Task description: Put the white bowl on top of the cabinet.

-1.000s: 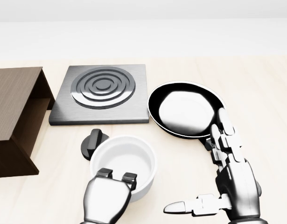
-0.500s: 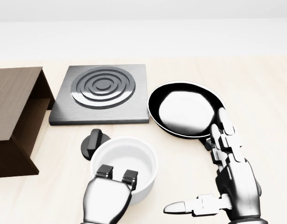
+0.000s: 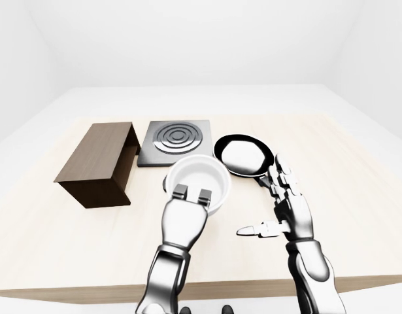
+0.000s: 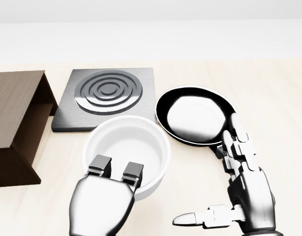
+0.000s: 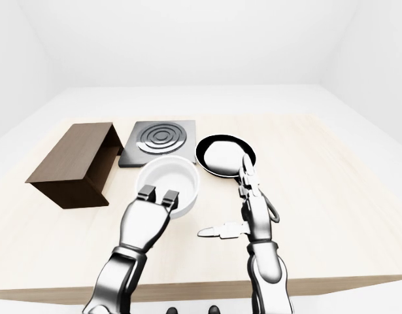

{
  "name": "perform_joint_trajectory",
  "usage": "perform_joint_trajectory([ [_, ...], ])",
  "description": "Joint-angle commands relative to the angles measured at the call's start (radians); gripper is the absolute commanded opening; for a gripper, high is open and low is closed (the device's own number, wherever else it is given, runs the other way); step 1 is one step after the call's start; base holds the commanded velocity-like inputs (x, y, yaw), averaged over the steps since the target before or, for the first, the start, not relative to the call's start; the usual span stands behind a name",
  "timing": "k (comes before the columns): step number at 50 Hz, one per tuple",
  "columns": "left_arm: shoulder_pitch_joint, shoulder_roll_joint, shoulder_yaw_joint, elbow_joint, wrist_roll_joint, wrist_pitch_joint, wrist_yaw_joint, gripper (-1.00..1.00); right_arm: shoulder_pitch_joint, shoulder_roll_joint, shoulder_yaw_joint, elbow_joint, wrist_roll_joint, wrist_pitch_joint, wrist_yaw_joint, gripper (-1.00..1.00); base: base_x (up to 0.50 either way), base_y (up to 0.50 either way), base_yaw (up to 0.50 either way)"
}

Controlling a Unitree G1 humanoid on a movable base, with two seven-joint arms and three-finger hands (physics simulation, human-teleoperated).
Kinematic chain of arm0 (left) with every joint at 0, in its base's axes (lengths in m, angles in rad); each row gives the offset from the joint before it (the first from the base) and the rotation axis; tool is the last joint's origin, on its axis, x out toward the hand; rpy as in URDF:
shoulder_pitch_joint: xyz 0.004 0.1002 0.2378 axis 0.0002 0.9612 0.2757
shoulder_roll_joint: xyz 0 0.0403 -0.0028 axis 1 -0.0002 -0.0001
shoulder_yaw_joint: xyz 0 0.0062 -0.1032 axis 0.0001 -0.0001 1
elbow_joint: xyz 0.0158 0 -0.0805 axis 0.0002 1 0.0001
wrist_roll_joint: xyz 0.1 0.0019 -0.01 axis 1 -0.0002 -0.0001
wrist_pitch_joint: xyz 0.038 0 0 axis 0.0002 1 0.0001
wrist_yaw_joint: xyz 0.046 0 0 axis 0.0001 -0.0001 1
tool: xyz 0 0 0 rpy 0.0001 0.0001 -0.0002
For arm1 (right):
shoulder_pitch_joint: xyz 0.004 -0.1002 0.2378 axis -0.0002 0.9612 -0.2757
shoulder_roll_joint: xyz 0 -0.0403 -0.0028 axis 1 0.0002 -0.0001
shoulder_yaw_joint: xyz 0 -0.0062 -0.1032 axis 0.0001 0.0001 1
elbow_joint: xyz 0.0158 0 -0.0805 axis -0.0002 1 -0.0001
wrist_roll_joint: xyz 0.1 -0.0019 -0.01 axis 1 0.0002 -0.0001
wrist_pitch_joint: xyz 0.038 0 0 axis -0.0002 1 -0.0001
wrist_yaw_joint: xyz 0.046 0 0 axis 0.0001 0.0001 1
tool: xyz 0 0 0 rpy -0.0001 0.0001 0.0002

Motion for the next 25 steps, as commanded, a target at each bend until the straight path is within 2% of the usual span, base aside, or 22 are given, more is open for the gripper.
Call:
perform_joint_trajectory([
  [1, -0.002, -0.005, -0.011, -0.174, 0.053, 0.0, -0.066, -1.0, 0.002, 0.001, 0.001, -0.003, 0.001, 0.0, 0.001, 1.0, 0.0, 0.0, 0.0],
  [4, -0.02, -0.013, 0.005, -0.206, 0.066, 0.0, -0.103, -1.0, 0.001, 0.0, 0.002, -0.003, 0.001, 0.001, 0.001, 1.0, 0.0, 0.0, 0.0],
  [5, -0.047, -0.021, 0.024, -0.244, 0.068, 0.0, -0.157, -1.0, 0.004, 0.0, 0.003, -0.007, 0.001, 0.002, 0.001, 1.0, 0.0, 0.0, 0.0],
  [6, -0.048, -0.025, 0.027, -0.246, 0.069, 0.0, -0.16, -1.0, 0.004, 0.0, 0.003, -0.007, 0.001, 0.002, 0.001, 1.0, 0.0, 0.0, 0.0],
  [7, -0.1, -0.041, 0.063, -0.265, 0.06, 0.0, -0.226, -1.0, 0.007, 0.001, 0.005, -0.01, 0.001, 0.002, 0.002, 1.0, 0.0, 0.0, 0.0],
  [8, -0.102, -0.047, 0.068, -0.266, 0.061, 0.0, -0.23, -1.0, 0.007, 0.0, 0.005, -0.01, 0.001, 0.002, 0.001, 1.0, 0.0, 0.0, 0.0],
  [9, -0.149, -0.058, 0.105, -0.255, 0.064, 0.0, -0.26, -1.0, 0.01, 0.0, 0.006, -0.014, 0.001, 0.003, 0.002, 1.0, 0.0, 0.0, 0.0],
  [11, -0.169, -0.067, 0.122, -0.25, 0.062, 0.0, -0.276, -1.0, 0.011, 0.0, 0.006, -0.018, 0.002, 0.005, 0.003, 1.0, 0.0, 0.0, 0.0],
  [12, -0.242, -0.077, 0.164, -0.241, 0.067, 0.0, -0.335, -1.0, 0.014, -0.001, 0.005, -0.026, 0.006, 0.009, 0.004, 1.0, 0.0, 0.0, 0.0],
  [16, -0.245, -0.086, 0.174, -0.24, 0.069, 0.0, -0.338, -1.0, 0.014, 0.0, 0.004, -0.027, 0.006, 0.01, 0.004, 1.0, 0.0, 0.0, 0.0],
  [17, -0.331, -0.088, 0.22, -0.246, 0.06, 0.0, -0.427, -1.0, 0.018, 0.0, 0.005, -0.034, 0.007, 0.012, 0.005, 1.0, 0.0, 0.0, 0.0],
  [18, -0.389, -0.086, 0.256, -0.241, 0.047, 0.0, -0.459, -1.0, 0.021, 0.0, 0.007, -0.036, 0.008, 0.013, 0.006, 1.0, 0.0, 0.0, 0.0],
  [21, -0.456, -0.081, 0.302, -0.229, 0.038, 0.0, -0.459, -1.0, 0.026, -0.001, 0.007, -0.045, 0.01, 0.014, 0.008, 1.0, 0.0, 0.0, 0.0],
  [23, -0.459, -0.081, 0.304, -0.229, 0.038, 0.0, -0.459, -1.0, 0.027, -0.001, 0.007, -0.045, 0.01, 0.014, 0.008, 1.0, 0.0, 0.0, 0.0],
  [24, -0.557, -0.057, 0.358, -0.214, 0.013, 0.0, -0.459, -1.0, 0.028, -0.001, 0.007, -0.045, 0.011, 0.013, 0.009, 1.0, 0.0, 0.0, 0.0],
  [25, -0.564, -0.054, 0.361, -0.212, 0.011, 0.0, -0.459, -1.0, 0.028, -0.001, 0.007, -0.045, 0.011, 0.012, 0.009, 1.0, 0.0, 0.0, 0.0],
])
